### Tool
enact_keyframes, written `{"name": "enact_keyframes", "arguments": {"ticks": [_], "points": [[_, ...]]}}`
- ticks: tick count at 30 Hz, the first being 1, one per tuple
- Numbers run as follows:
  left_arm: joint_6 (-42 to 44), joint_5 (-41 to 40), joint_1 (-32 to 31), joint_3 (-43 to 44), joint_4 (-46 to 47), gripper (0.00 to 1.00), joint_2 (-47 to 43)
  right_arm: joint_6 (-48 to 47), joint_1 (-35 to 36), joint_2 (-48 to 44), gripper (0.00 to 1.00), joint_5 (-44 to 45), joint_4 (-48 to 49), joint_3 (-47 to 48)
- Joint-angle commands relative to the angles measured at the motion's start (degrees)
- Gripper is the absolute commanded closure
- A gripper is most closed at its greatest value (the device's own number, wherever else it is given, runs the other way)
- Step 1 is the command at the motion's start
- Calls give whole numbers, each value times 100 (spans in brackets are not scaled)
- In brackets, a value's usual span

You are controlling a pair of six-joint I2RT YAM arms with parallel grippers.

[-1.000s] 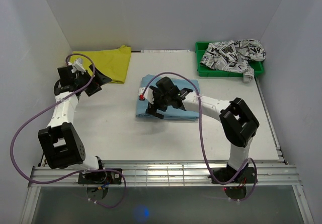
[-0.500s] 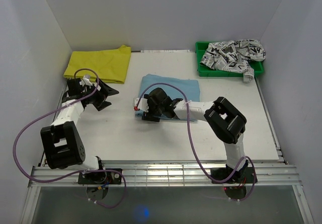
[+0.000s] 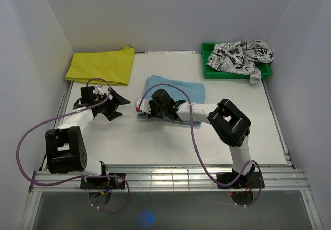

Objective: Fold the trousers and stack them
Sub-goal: Neatly place the folded trousers to the corner

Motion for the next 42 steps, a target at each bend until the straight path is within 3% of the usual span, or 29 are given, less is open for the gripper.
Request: {"name": "enact_keyframes", "arguments": {"ticks": [1, 13, 21, 30, 33, 34, 35, 37, 39, 42], "points": [[-367, -166, -400, -293, 515, 2, -430, 616, -83, 66, 92, -465, -484, 542], [-2019, -756, -1420, -548, 2369, 2, 650, 1557, -302, 22, 92, -1037, -976, 885], [-2687, -957, -1869, -478, 2458, 10, 1204, 1961, -478, 172, 92, -1081, -1038, 1211], [-2803, -1423, -2115, -206, 2660, 37, 1538, 2129, -514, 128, 92, -1406, -1064, 1106], [-2776, -1362, -2115, -92, 2722, 60, 1749, 2146, -514, -4, 92, -1406, -1108, 983], [-2793, -1336, -2115, -83, 2739, 65, 1776, 2198, -540, -108, 88, -1363, -1160, 921], [-2794, -1318, -2124, -83, 2731, 85, 1802, 2251, -575, -179, 82, -1301, -1178, 886], [-2837, -1344, -2106, -91, 2705, 99, 1776, 2496, -776, -459, 63, -1283, -1257, 807], [-2943, -1327, -2115, -118, 2669, 100, 1715, 2708, -996, -653, 40, -1318, -1546, 798], [-3188, -1344, -2115, -100, 2460, 100, 1566, 3235, -1619, -1075, 20, -1450, -2170, 841]]}}
